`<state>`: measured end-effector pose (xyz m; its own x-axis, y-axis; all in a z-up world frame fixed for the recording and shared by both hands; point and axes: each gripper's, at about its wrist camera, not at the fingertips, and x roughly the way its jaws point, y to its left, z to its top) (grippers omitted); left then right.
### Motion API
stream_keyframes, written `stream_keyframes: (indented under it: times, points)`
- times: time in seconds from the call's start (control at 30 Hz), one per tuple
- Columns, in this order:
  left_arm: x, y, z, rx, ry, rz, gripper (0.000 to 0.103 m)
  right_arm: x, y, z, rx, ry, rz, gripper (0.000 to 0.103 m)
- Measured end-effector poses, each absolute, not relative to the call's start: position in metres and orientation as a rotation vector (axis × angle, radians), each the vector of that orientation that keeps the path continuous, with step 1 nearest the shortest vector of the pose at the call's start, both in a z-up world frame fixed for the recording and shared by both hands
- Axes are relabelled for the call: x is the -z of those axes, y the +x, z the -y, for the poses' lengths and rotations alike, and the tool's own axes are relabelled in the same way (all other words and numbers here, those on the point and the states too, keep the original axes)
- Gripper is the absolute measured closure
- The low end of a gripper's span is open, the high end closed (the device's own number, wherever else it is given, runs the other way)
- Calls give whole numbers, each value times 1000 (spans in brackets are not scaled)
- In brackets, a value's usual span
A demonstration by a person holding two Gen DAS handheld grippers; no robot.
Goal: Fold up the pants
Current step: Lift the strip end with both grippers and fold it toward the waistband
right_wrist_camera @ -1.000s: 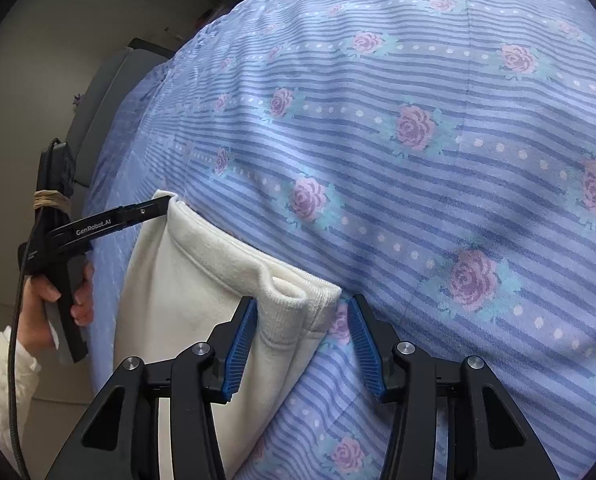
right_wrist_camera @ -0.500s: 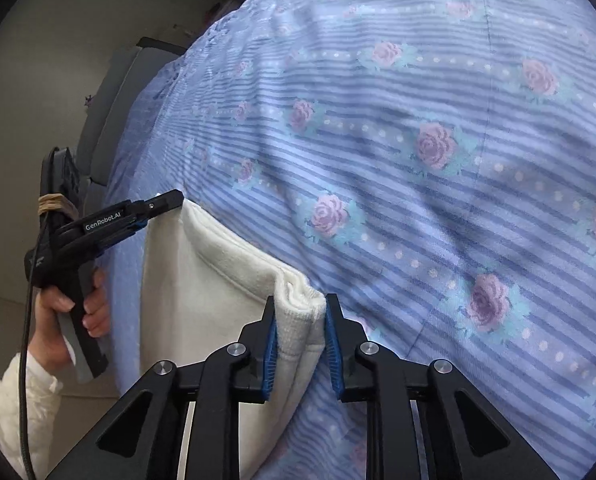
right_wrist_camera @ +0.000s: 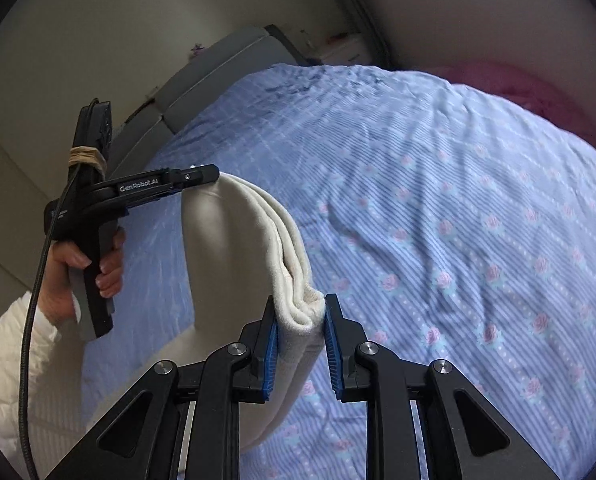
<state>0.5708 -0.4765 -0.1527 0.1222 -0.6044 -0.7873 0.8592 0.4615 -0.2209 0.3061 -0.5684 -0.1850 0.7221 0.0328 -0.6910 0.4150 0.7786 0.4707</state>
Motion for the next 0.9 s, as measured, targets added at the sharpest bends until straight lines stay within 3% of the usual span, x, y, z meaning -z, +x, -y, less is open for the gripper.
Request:
stream_keyframes:
  times: [0.2,0.43,0.67,0.9]
  points:
    - [112,564,398,1091,261,-885,85,136,310,500,184,504,-722,81]
    - [104,568,288,1095,200,-863,85,114,312,388,155,385,-745,81]
    - [139,584,174,1093,180,-895,85,128,332,259,138,290,-823,81]
    - [209,592,80,1049,139,-988,86,176,356,147,61,179,-954,81]
